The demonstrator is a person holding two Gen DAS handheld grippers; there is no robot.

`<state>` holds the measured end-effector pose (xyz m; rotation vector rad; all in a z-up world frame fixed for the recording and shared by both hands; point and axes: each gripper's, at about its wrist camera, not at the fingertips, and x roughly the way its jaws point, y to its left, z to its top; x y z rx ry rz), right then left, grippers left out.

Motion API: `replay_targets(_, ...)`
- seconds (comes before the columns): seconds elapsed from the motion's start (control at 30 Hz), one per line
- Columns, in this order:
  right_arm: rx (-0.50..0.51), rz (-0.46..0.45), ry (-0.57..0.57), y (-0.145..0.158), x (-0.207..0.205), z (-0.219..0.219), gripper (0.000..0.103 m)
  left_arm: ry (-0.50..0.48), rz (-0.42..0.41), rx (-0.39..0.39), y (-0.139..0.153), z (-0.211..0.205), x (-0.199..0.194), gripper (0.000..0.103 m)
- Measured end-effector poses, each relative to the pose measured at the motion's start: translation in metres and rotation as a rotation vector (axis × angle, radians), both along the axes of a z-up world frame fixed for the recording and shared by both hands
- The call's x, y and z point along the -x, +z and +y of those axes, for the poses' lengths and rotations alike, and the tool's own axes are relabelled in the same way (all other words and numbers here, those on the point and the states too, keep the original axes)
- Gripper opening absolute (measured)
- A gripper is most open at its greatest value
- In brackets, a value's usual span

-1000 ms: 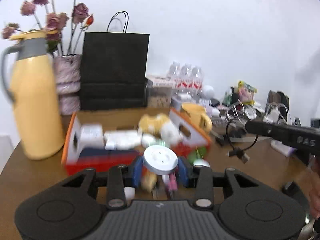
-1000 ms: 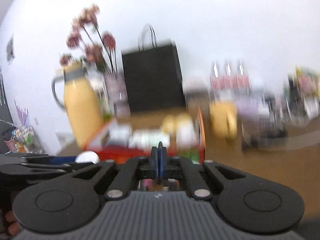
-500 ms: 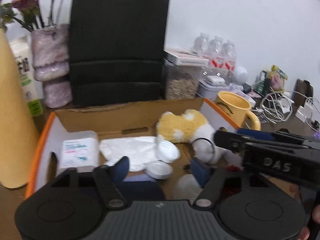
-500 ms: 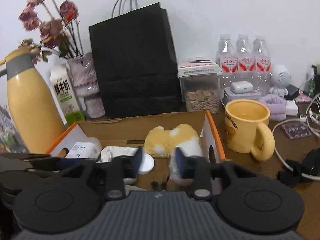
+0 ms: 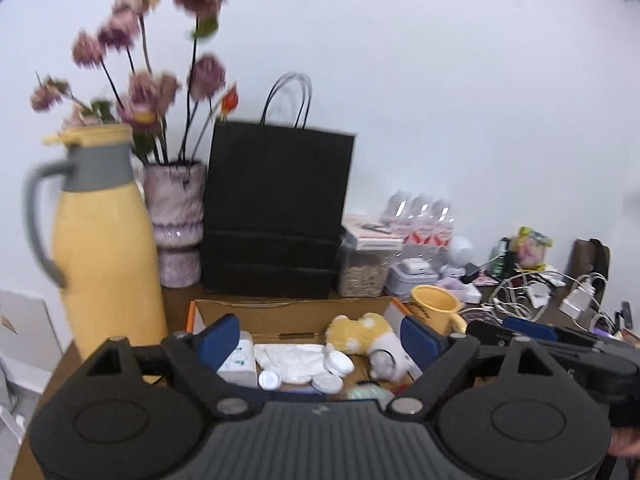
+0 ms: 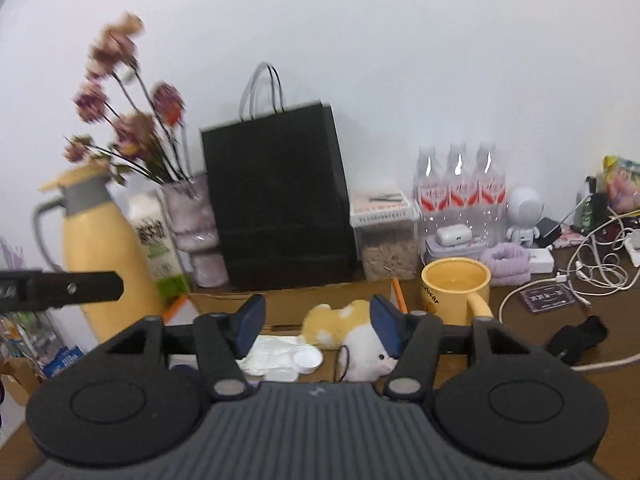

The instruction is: Organize objects

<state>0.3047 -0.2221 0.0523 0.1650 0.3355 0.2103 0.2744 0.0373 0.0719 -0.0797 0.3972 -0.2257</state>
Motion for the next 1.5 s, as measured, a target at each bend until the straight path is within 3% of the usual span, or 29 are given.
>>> replay_targets(0.13, 0.003, 0.039, 0.014, -0.022, 0.069, 0.002, 0.07, 0.051, 0.015, 0.037, -0.024, 0.002, 0.073, 0.092)
replay_targets(0.33, 0.085, 0.176, 0.092, -0.077, 0.187, 0.015, 0.07, 0.052, 0.219, 0.021, -0.094, -0.014, 0.172, 0.091)
replay_targets(0.47, 0.111, 0.3, 0.118, -0.098, 0.24, 0.016, 0.069, 0.039, 0.309, -0.058, -0.127, -0.021, 0.206, 0.086)
replay_targets(0.6, 0.13, 0.256, 0.105, -0.086, 0.255, 0.011, 0.069, 0.105, 0.328, -0.043, -0.136, -0.01, 0.199, 0.081)
replay_targets(0.67, 0.14, 0.223, 0.096, -0.08, 0.249, 0.01, 0.069, 0.141, 0.313, -0.085, -0.139, -0.012, 0.184, 0.069)
replay_targets(0.77, 0.15, 0.188, 0.087, -0.074, 0.231, 0.009, 0.069, 0.137, 0.254, -0.167, -0.144, -0.02, 0.161, 0.064)
replay_targets(0.83, 0.151, 0.177, 0.09, -0.072, 0.213, 0.011, 0.068, 0.139, 0.272, -0.195, -0.15, -0.02, 0.144, 0.06)
replay_targets(0.9, 0.142, 0.167, 0.096, -0.072, 0.19, 0.012, 0.065, 0.138, 0.32, -0.173, -0.158, -0.014, 0.129, 0.056)
replay_targets(1.0, 0.141, 0.173, 0.107, -0.077, 0.147, 0.02, 0.061, 0.107, 0.305, -0.174, -0.16, -0.012, 0.121, 0.029)
replay_targets(1.03, 0.139, 0.182, 0.114, -0.079, 0.128, 0.024, 0.06, 0.082, 0.307, -0.16, -0.159, -0.011, 0.12, 0.014)
replay_targets(1.1, 0.124, 0.189, 0.132, -0.085, 0.096, 0.033, 0.054, 0.071, 0.3, -0.149, -0.159, -0.013, 0.112, 0.004)
replay_targets(1.33, 0.109, 0.258, 0.162, -0.107, -0.017, 0.076, 0.033, 0.096, 0.238, -0.062, -0.143, -0.005, 0.068, 0.002)
replay_targets(1.4, 0.118, 0.286, 0.168, -0.116, -0.032, 0.086, 0.021, 0.111, 0.223, -0.052, -0.138, 0.0, 0.058, 0.002)
replay_targets(1.5, 0.11, 0.252, 0.173, -0.117, -0.027, 0.085, 0.013, 0.142, 0.221, -0.038, -0.134, 0.007, 0.048, 0.002)
